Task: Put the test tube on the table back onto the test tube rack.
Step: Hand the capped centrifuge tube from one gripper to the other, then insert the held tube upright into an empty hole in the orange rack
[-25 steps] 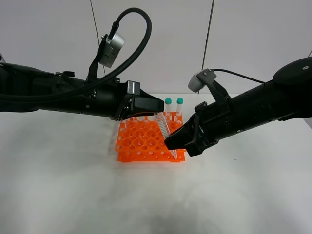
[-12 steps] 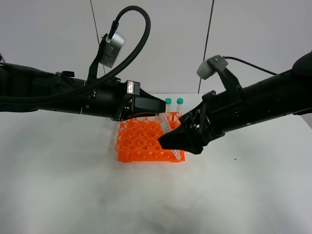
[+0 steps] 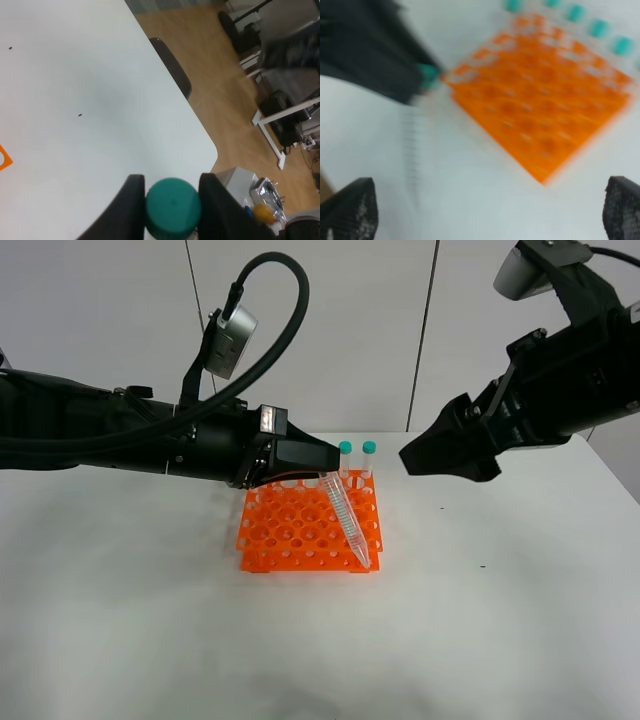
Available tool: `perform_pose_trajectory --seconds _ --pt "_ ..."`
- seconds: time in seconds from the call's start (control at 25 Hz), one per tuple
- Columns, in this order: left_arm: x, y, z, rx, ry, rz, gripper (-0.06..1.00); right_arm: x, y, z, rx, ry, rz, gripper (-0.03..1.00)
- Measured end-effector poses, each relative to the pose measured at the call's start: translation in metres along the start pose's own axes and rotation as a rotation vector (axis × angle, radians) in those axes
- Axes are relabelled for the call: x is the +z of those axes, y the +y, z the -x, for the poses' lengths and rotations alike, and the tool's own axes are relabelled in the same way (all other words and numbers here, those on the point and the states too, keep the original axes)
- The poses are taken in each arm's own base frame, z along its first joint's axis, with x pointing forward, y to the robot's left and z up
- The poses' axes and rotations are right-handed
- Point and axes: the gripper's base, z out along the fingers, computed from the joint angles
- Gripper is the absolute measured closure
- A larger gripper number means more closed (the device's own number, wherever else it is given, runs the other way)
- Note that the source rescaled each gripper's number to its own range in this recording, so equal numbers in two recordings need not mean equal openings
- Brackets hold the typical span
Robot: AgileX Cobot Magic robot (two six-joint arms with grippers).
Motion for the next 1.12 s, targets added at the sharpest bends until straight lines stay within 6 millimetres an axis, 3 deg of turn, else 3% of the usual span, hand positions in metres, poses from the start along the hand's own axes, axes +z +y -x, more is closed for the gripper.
perform_pose_trajectory --seconds 0.2,0.4,0.64,0.88,1.12 --pt "0.0 0.0 0.0 0.0 0.0 0.0 0.94 0.021 -0.041 0.002 0.158 0.135 -0.13 -0.03" --pt "0.0 0.0 0.0 0.0 0.0 0.0 0.94 0.042 -0.094 -0.015 0.358 0.228 -0.207 -0.03" --pt "0.0 0.0 0.0 0.0 -0.001 0.002 0.94 0.034 -0.136 -0.046 0.577 0.352 -0.337 -0.03" --pt "0.0 0.0 0.0 0.0 -0.001 0.003 0.94 0.024 -0.136 -0.063 0.622 0.526 -0.349 -0.03" --pt "0.0 0.001 0.0 0.0 -0.002 0.005 0.94 0.016 -0.122 -0.076 0.627 0.546 -0.341 -0.03"
